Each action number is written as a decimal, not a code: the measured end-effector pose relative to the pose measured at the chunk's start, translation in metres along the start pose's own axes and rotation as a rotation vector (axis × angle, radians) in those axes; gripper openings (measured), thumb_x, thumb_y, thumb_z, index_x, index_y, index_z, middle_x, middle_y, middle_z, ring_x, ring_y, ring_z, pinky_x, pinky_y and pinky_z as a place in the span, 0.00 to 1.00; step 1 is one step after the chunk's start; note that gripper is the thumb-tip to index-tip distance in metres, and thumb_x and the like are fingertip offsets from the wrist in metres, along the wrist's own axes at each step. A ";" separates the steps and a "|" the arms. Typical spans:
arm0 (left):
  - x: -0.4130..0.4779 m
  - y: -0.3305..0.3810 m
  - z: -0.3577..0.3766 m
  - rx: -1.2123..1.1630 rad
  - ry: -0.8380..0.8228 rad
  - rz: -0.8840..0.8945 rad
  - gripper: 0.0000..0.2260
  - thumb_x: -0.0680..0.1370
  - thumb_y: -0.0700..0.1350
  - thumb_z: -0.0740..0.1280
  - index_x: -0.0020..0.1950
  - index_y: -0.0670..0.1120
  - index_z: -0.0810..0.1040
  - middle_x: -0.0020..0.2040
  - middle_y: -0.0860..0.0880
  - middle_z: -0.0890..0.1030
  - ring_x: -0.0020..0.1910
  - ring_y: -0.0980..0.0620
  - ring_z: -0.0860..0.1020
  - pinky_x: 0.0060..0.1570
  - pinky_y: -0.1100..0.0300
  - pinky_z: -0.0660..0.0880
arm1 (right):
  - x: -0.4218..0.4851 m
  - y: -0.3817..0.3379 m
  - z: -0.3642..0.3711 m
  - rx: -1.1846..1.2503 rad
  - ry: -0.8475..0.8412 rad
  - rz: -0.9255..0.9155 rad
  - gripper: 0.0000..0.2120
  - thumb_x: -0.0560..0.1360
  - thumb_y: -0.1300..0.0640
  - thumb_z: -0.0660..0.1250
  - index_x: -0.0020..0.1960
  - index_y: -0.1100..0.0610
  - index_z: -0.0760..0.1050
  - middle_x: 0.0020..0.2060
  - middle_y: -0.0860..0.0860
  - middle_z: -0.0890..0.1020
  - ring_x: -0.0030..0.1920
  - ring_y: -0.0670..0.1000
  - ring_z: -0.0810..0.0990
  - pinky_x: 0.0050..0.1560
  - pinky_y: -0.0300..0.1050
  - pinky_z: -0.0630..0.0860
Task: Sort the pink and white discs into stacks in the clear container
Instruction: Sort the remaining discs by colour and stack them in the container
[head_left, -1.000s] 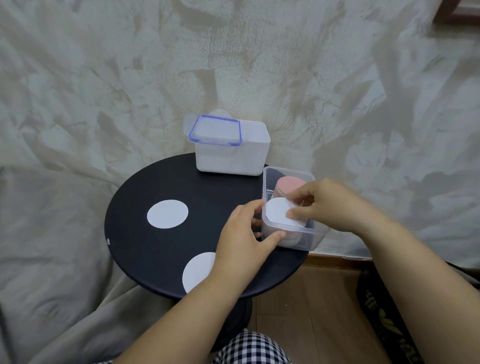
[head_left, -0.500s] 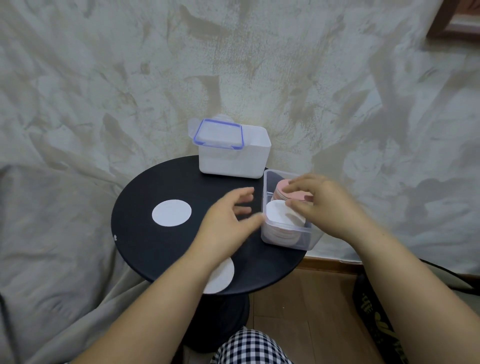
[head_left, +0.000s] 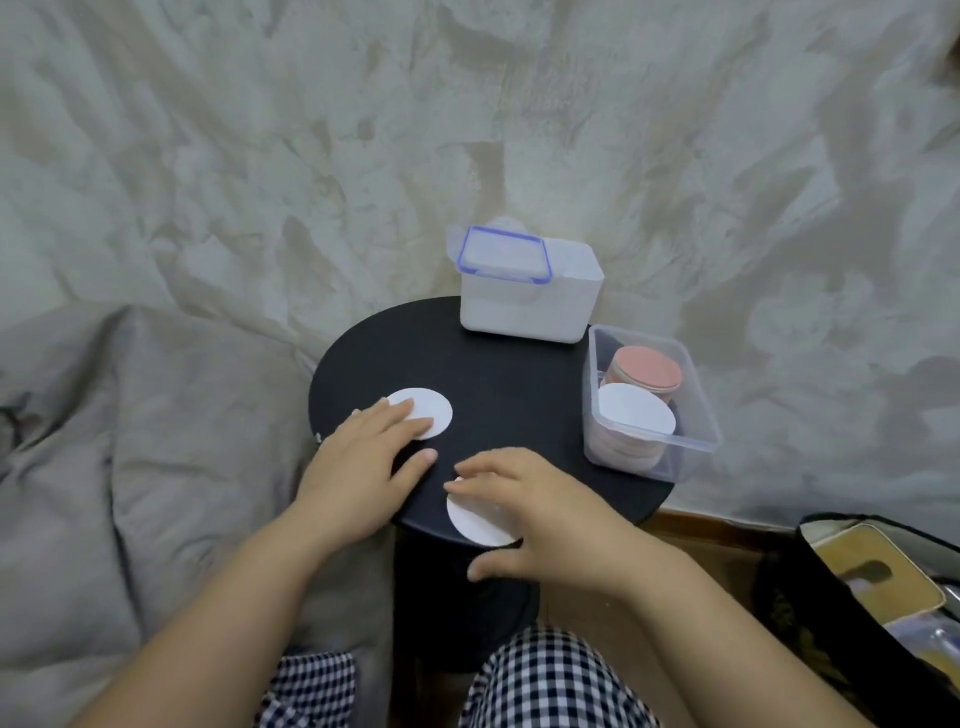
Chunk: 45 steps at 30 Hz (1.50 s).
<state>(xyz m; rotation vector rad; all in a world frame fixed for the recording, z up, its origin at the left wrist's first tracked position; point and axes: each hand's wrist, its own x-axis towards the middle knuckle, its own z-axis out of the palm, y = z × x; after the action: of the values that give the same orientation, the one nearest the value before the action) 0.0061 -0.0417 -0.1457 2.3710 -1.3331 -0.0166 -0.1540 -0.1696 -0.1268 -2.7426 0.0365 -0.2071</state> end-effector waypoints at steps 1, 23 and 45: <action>-0.004 -0.002 0.000 -0.003 0.021 0.015 0.34 0.70 0.65 0.45 0.67 0.51 0.72 0.72 0.53 0.67 0.73 0.52 0.60 0.71 0.57 0.51 | -0.003 0.002 0.004 0.009 0.027 -0.001 0.31 0.66 0.44 0.73 0.67 0.46 0.69 0.67 0.44 0.69 0.68 0.43 0.62 0.68 0.37 0.60; -0.050 0.020 -0.015 -0.730 0.472 -0.054 0.09 0.78 0.45 0.65 0.44 0.59 0.79 0.44 0.67 0.81 0.46 0.67 0.78 0.47 0.72 0.72 | -0.014 -0.021 0.003 0.709 0.678 0.335 0.05 0.72 0.60 0.69 0.39 0.54 0.76 0.36 0.39 0.80 0.39 0.37 0.76 0.40 0.27 0.70; -0.029 0.057 0.018 -0.614 0.349 0.082 0.16 0.79 0.41 0.60 0.66 0.50 0.73 0.46 0.61 0.76 0.49 0.68 0.73 0.49 0.78 0.65 | -0.008 -0.002 0.021 0.393 0.659 0.237 0.20 0.77 0.65 0.61 0.64 0.46 0.69 0.50 0.38 0.77 0.52 0.32 0.74 0.52 0.24 0.66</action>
<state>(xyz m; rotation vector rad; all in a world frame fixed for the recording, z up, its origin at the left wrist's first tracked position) -0.0595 -0.0496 -0.1468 1.7107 -1.0628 0.0111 -0.1587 -0.1596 -0.1466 -2.1497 0.4437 -0.9277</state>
